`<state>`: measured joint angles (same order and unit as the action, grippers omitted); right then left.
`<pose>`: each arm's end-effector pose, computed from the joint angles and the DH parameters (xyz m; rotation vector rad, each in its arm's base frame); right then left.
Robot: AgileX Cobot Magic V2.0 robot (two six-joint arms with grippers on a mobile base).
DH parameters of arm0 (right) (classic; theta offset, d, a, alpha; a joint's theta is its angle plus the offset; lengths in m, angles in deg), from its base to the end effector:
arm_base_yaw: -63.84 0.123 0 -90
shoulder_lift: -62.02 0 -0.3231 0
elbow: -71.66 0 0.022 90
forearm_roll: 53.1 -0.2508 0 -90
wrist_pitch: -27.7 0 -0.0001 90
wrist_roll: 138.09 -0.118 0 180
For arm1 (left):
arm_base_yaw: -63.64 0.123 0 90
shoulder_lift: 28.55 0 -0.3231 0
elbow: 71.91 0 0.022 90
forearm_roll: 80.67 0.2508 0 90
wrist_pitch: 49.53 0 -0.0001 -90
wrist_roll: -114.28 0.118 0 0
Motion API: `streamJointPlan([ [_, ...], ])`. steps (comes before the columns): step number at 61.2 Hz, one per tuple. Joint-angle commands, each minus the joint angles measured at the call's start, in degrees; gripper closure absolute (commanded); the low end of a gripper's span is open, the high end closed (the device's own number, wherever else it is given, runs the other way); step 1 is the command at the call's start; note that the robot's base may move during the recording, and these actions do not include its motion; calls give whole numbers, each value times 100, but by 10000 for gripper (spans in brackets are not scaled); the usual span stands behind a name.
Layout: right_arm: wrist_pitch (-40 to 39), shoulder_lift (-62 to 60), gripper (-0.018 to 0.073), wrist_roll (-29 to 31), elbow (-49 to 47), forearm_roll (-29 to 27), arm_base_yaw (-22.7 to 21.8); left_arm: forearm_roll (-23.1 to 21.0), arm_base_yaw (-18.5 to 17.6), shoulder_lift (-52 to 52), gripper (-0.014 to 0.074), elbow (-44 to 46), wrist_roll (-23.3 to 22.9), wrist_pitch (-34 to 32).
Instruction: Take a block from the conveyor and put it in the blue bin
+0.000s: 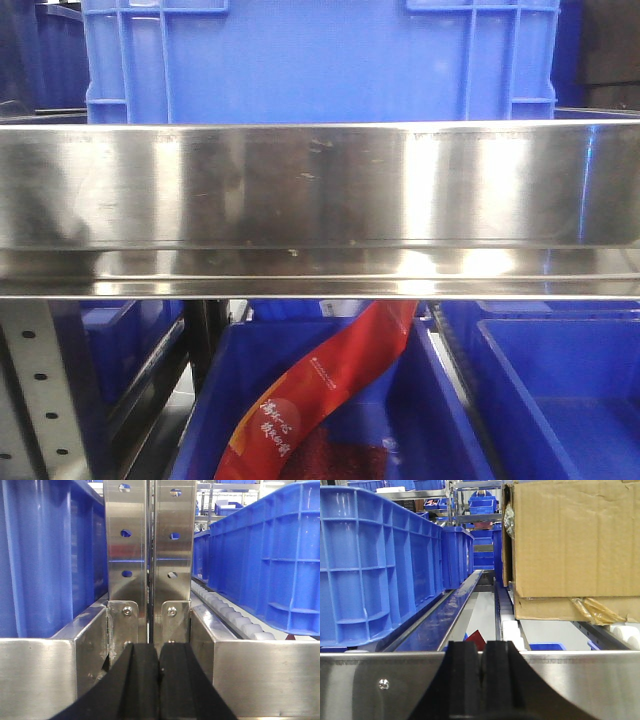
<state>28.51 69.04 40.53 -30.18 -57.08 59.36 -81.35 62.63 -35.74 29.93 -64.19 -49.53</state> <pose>0.0450 -0.0034 0.2136 0.1279 1.4953 0.0131 0.0452 -0.0008 0.2152 0.0242 1.4894 -0.0023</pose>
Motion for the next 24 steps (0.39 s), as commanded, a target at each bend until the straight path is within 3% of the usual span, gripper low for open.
streamJointPlan([
  [1, -126, -15, 721, 36, -3, 48, -35, 23, 29, 32, 707, 1, -32, -58],
  [24, -126, -15, 721, 36, -3, 48, -35, 23, 29, 32, 707, 1, -32, -58],
])
